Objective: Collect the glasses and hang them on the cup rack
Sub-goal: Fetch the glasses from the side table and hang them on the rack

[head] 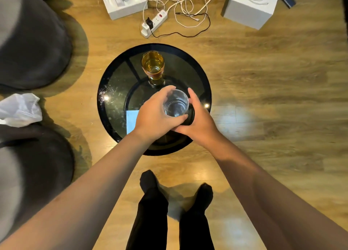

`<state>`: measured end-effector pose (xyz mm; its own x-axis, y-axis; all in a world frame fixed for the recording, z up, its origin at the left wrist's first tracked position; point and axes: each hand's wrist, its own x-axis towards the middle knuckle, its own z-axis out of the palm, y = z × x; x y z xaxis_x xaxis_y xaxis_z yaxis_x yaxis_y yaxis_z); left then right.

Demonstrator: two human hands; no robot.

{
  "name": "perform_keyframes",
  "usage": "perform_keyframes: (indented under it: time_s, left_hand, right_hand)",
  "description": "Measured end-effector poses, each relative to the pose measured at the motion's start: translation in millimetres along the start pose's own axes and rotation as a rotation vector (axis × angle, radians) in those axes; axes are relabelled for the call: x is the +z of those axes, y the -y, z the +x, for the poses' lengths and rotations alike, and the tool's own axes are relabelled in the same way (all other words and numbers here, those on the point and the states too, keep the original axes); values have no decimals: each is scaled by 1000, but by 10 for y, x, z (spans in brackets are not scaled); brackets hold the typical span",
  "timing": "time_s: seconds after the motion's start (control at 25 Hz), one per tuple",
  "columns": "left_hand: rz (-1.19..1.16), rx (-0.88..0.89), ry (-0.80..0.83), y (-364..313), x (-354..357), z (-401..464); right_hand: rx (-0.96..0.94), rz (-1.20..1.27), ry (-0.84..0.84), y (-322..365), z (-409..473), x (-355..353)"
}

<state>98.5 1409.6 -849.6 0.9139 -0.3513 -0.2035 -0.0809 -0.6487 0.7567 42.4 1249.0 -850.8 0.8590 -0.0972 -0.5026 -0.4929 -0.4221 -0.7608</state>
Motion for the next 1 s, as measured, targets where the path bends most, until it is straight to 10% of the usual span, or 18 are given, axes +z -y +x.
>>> perform_keyframes:
  time_s: [1.0]
  left_hand:
    - [-196,359,174,-4091,-1101,-1372]
  right_hand:
    - [-339,338,-536,1651,-2981,-2492]
